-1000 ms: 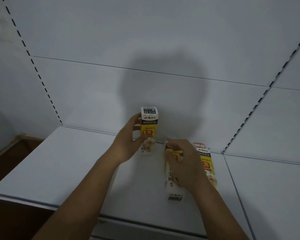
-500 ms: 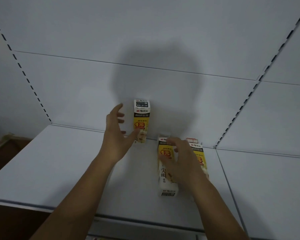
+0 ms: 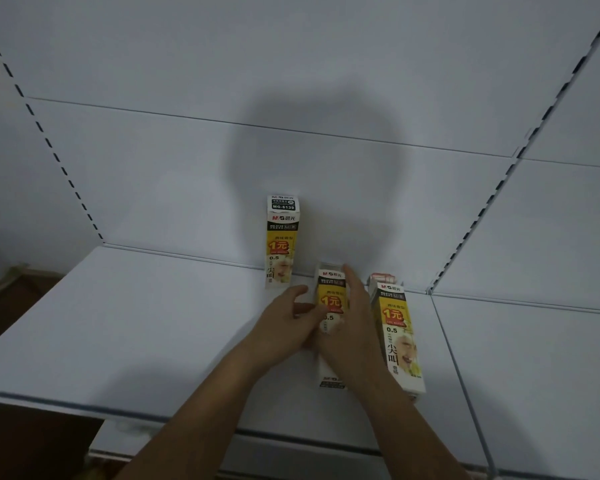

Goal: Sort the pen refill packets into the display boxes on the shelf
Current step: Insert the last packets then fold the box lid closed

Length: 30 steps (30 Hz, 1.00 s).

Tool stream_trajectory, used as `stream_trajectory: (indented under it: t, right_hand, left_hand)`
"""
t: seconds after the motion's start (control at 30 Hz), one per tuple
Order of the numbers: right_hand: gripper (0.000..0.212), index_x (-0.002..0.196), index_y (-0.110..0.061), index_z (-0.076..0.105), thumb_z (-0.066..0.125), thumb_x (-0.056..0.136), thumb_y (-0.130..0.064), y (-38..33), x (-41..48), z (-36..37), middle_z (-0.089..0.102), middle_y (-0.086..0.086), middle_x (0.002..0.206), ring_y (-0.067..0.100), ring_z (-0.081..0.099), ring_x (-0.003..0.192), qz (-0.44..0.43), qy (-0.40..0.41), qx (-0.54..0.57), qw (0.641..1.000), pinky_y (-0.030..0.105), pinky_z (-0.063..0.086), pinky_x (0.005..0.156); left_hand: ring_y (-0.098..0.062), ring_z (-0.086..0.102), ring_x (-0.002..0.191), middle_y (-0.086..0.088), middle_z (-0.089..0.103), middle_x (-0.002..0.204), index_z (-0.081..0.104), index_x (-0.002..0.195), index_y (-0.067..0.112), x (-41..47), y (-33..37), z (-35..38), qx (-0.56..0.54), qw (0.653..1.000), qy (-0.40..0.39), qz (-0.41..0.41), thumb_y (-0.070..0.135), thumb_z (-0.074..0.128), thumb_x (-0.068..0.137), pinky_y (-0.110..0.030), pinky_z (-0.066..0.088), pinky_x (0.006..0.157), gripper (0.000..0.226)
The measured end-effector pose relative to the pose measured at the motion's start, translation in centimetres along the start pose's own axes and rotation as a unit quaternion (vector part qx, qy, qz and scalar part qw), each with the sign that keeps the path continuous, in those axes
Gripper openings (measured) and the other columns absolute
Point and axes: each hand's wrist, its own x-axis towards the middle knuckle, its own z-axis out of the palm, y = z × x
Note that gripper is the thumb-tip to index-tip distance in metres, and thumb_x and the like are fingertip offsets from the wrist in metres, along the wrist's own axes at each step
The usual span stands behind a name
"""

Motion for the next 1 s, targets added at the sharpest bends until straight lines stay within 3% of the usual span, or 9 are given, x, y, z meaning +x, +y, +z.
stream_trajectory:
  t: [0.13, 0.27, 0.37, 0.47, 0.53, 0.63, 0.8, 1.0]
  right_hand:
    - [0.102, 0.154, -0.043, 0.027, 0.083, 0.08, 0.002, -0.4, -1.0, -0.4, 0.05, -0.023, 0.141, -0.015, 0.052, 0.125, -0.024, 0.018, 0.076, 0.997, 0.009, 0.052, 0.086]
    - [0.085, 0.152, -0.04, 0.031, 0.064, 0.091, 0.01, -0.7, -1.5, -1.0, 0.053, -0.04, 0.135, -0.011, 0.052, 0.13, -0.044, 0.027, 0.11, 0.993, 0.013, 0.053, 0.092]
    - [0.074, 0.147, -0.049, 0.033, 0.065, 0.098, -0.004, -1.2, -1.1, -2.0, 0.051, -0.031, 0.141, -0.011, 0.053, 0.127, -0.013, 0.057, 0.122, 0.991, 0.016, 0.055, 0.093]
    - [0.068, 0.149, -0.04, 0.037, 0.069, 0.097, -0.009, -1.7, -0.5, -3.1, 0.063, -0.014, 0.138, -0.001, 0.064, 0.118, -0.007, 0.037, 0.137, 0.99, 0.026, 0.06, 0.092]
    - [0.065, 0.151, -0.031, 0.044, 0.069, 0.096, -0.006, -2.4, -0.3, -3.7, 0.067, -0.009, 0.134, 0.006, 0.067, 0.118, -0.024, 0.025, 0.13, 0.991, 0.034, 0.061, 0.093]
    - [0.061, 0.148, -0.026, 0.05, 0.069, 0.095, -0.003, -3.2, -0.2, -4.1, 0.07, -0.007, 0.13, 0.015, 0.068, 0.118, -0.047, 0.009, 0.126, 0.991, 0.042, 0.06, 0.095]
    - [0.057, 0.141, -0.029, 0.053, 0.07, 0.094, -0.001, -3.9, -0.4, -4.1, 0.067, -0.013, 0.132, 0.014, 0.065, 0.123, -0.078, -0.007, 0.113, 0.99, 0.043, 0.06, 0.095]
    - [0.053, 0.14, -0.028, 0.053, 0.072, 0.095, -0.005, -4.9, -0.4, -3.8, 0.066, -0.014, 0.133, 0.016, 0.064, 0.125, -0.117, -0.003, 0.108, 0.987, 0.042, 0.059, 0.096]
  left_hand:
    - [-0.013, 0.077, 0.095, 0.003, 0.077, 0.113, 0.054, 0.144, 0.022, 0.0, 0.6, -0.2, -0.059, 0.998, -0.016, 0.0, 0.029, 0.071, 0.099, -0.024, 0.062, 0.071, 0.049]
    - [-0.012, 0.075, 0.102, 0.004, 0.077, 0.115, 0.058, 0.142, 0.027, -0.3, 1.0, -0.5, -0.05, 0.998, -0.011, 0.047, 0.026, 0.075, 0.095, -0.037, 0.064, 0.088, 0.05]
    - [-0.013, 0.073, 0.11, 0.006, 0.075, 0.121, 0.052, 0.145, 0.032, -1.0, 1.4, -0.8, -0.048, 0.994, -0.017, 0.099, 0.028, 0.08, 0.089, -0.04, 0.063, 0.09, 0.063]
    - [-0.007, 0.069, 0.116, 0.011, 0.071, 0.127, 0.047, 0.148, 0.033, -1.8, 2.0, -1.1, 0.002, 0.984, 0.0, 0.178, 0.023, 0.081, 0.088, -0.026, 0.06, 0.088, 0.07]
    - [-0.009, 0.068, 0.118, 0.013, 0.069, 0.13, 0.045, 0.149, 0.034, -2.0, 2.4, -1.5, 0.007, 0.98, -0.001, 0.2, 0.017, 0.081, 0.088, -0.027, 0.06, 0.09, 0.073]
    - [-0.01, 0.068, 0.12, 0.015, 0.07, 0.13, 0.045, 0.147, 0.035, -2.2, 2.9, -2.0, 0.019, 0.977, -0.007, 0.214, 0.028, 0.082, 0.082, -0.034, 0.061, 0.094, 0.075]
    - [-0.005, 0.063, 0.126, 0.022, 0.063, 0.136, 0.043, 0.145, 0.046, -2.9, 3.1, -2.4, 0.036, 0.969, 0.031, 0.242, 0.039, 0.081, 0.079, -0.028, 0.059, 0.095, 0.076]
    - [-0.004, 0.063, 0.125, 0.025, 0.064, 0.132, 0.043, 0.144, 0.045, -3.7, 2.9, -2.2, 0.013, 0.959, 0.073, 0.273, 0.034, 0.076, 0.084, -0.027, 0.058, 0.097, 0.07]
